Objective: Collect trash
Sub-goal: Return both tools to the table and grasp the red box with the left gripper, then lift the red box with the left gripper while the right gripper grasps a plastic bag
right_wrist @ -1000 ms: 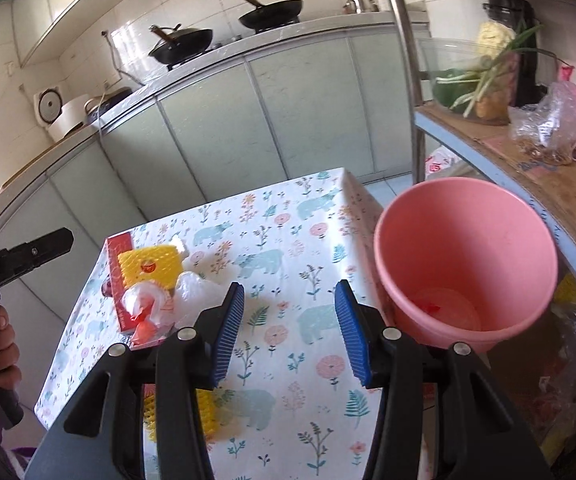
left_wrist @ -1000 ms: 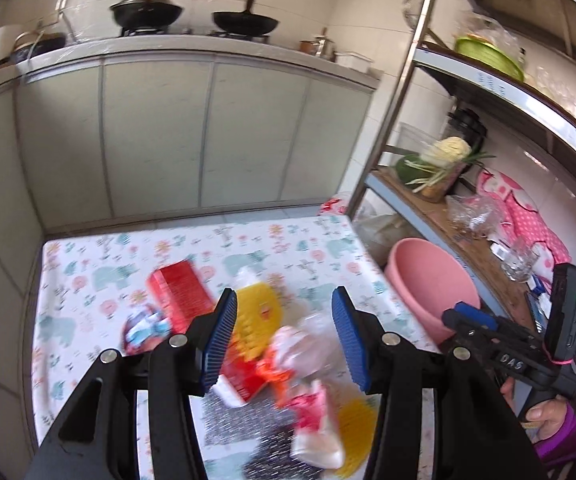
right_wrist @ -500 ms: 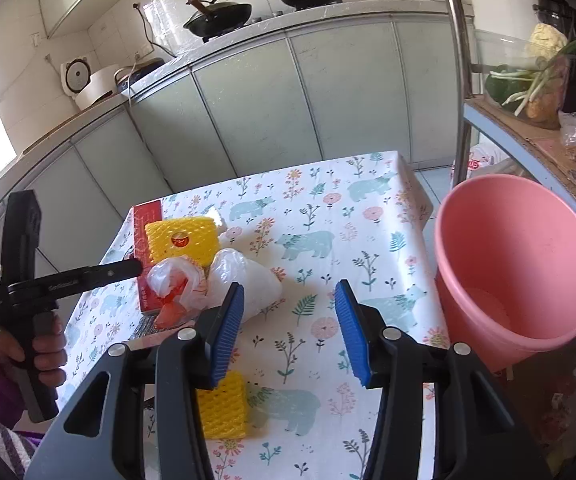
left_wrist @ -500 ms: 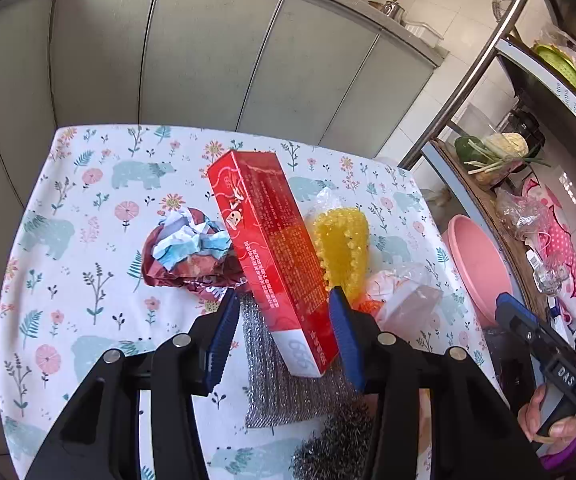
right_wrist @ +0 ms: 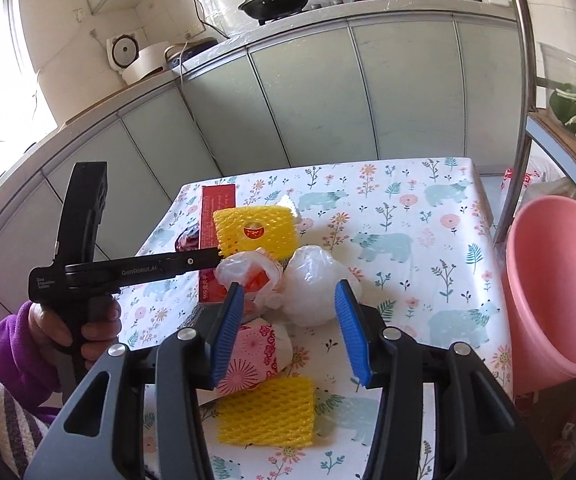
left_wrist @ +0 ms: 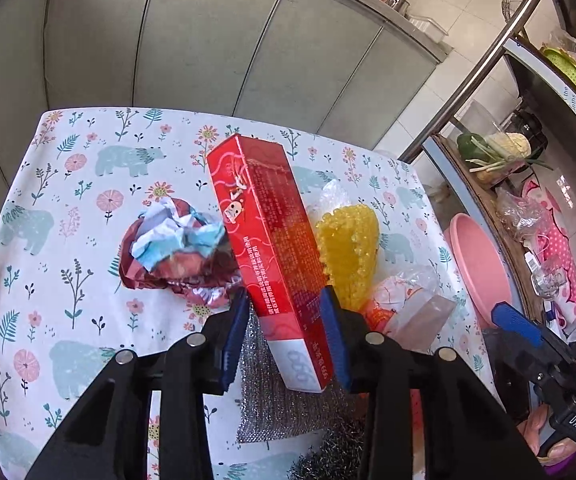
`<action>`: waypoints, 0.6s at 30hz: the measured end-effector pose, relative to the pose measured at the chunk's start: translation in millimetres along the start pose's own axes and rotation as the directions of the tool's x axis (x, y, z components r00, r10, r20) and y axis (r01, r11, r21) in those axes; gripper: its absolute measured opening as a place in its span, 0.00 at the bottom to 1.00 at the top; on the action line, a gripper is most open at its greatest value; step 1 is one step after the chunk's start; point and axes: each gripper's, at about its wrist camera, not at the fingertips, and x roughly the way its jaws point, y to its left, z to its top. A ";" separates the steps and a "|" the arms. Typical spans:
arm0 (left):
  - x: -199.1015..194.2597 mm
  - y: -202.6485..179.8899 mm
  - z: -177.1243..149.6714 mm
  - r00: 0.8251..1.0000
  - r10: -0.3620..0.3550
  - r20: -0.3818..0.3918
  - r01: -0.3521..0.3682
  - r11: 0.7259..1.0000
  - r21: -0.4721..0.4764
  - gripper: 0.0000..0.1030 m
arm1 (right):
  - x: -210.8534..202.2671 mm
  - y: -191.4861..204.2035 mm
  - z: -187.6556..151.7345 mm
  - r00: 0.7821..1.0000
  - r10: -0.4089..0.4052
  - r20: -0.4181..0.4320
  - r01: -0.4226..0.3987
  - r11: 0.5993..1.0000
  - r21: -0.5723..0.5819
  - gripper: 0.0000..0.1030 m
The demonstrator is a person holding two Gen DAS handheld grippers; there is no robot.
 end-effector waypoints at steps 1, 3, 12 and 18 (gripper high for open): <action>-0.9 -0.5 -0.2 1.000 -0.003 0.004 0.002 1.000 0.002 0.33 | 0.2 0.5 0.6 1.000 -0.001 -0.001 0.001 1.000 0.000 0.47; -2.7 -2.3 -0.5 1.000 -0.008 0.008 0.008 1.000 0.008 0.30 | -0.5 0.5 1.6 1.000 0.000 -0.001 0.000 1.000 0.002 0.47; -26.2 -8.4 0.2 0.998 -0.020 0.065 0.018 0.999 0.029 0.23 | 10.4 7.0 2.5 0.997 0.066 -0.029 -0.066 0.998 0.022 0.47; -42.8 -13.2 -4.4 0.995 -0.013 0.097 0.006 0.998 0.068 0.23 | 26.5 16.4 6.3 0.995 0.085 -0.056 -0.085 0.996 0.006 0.47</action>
